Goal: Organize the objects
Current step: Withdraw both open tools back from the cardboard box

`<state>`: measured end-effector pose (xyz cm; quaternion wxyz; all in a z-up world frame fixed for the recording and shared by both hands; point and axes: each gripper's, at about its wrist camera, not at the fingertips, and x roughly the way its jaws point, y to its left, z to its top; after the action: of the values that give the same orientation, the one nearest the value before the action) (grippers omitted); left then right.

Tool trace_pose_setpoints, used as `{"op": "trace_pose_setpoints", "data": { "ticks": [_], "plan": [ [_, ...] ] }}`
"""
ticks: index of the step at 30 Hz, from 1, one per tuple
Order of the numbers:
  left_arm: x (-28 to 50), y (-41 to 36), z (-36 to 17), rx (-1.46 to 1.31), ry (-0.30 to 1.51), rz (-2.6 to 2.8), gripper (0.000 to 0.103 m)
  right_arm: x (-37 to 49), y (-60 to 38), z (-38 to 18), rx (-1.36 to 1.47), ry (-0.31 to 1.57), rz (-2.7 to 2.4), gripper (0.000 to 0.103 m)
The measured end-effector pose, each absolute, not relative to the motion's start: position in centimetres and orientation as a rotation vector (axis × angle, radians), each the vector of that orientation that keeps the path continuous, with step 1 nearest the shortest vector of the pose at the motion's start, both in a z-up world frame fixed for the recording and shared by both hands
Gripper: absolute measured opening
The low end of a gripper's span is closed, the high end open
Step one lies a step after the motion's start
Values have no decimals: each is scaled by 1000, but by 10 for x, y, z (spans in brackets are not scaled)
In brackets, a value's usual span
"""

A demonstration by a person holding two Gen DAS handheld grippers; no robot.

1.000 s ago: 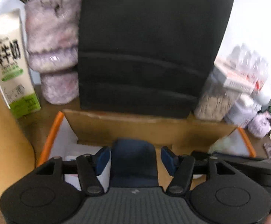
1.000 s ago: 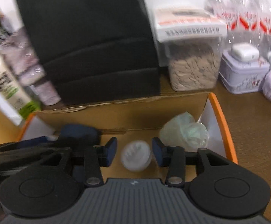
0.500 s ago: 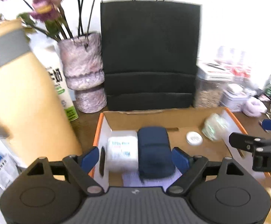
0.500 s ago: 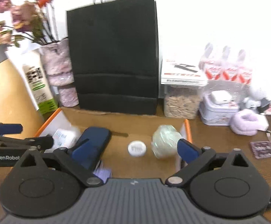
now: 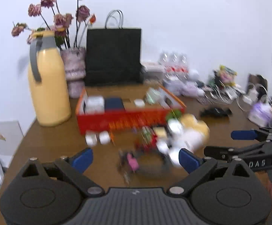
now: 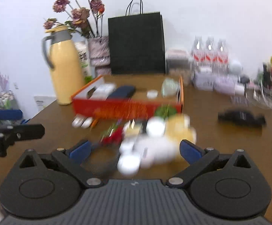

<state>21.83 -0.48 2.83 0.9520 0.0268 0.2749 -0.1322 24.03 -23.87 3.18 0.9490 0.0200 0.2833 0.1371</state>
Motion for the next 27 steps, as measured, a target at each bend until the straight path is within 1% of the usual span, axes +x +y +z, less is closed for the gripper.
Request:
{"op": "trace_pose_setpoints", "data": {
  "ticks": [2,6,8,11,13,15,17,20,27],
  "plan": [
    [186,-8,18,80,572,-266,98,207,-243,25,22,587,266,103],
    [145,-10,6,144,558,-222,98,158,-255,12,-10,630,259,103],
    [135,-8,3,144,573,-227,98,140,-263,9,-17,652,246,103],
    [131,-4,4,125,568,-220,98,123,-272,14,-13,630,223,103],
    [133,-3,3,110,563,-219,98,122,-274,19,7,592,228,103],
    [140,-4,-1,102,576,-196,98,125,-272,22,6,558,229,101],
    [149,-3,-4,90,592,-177,95,132,-265,21,-19,555,225,96],
    [158,1,-9,67,612,-183,93,141,-260,17,-27,554,235,94],
    [203,1,-22,23,661,-187,93,192,-264,8,-4,565,209,93]
  ]
}}
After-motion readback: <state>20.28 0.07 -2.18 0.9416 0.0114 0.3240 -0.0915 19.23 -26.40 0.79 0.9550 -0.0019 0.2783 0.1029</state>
